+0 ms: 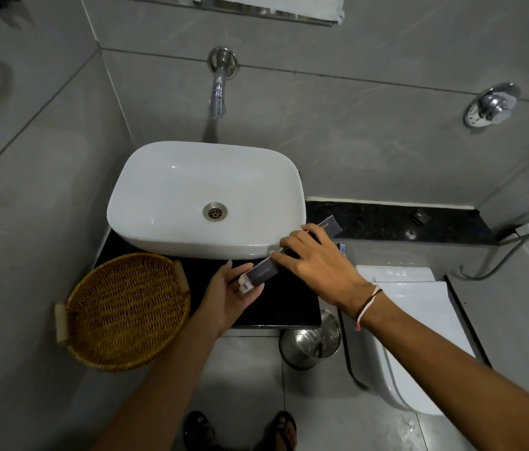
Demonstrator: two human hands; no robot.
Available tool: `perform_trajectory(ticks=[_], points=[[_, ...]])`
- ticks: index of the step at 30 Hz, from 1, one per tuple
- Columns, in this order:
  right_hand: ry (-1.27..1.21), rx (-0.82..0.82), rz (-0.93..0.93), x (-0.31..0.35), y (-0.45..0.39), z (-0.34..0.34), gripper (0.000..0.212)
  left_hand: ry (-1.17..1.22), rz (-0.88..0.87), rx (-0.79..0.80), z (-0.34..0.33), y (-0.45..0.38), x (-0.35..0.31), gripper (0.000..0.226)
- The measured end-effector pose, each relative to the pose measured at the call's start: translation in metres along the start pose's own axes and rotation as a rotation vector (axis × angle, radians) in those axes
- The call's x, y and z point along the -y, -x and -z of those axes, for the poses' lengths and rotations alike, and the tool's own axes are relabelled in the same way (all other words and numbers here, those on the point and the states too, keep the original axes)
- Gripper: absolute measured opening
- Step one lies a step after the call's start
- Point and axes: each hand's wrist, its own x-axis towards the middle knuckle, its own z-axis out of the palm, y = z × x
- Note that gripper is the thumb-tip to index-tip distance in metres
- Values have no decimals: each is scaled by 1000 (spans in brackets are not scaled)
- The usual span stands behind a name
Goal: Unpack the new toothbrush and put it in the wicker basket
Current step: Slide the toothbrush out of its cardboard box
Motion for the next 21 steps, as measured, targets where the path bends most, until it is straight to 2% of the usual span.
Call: perform_trajectory(ticks=[3, 5, 13, 17, 21], points=[[55, 17, 18, -2, -5, 9, 48, 102, 40, 49, -3, -8, 4, 48], [63, 21, 11, -4, -6, 12, 48, 88, 54, 80, -4, -10, 5, 50], [92, 87, -35, -10, -2, 26, 53, -16, -10, 153, 3, -9, 3, 33], [179, 32, -13, -7, -6, 31, 36, 22, -1, 121, 5, -11, 7, 33], [189, 63, -68, 7, -15, 31, 24, 30, 4, 140, 3, -11, 7, 32]])
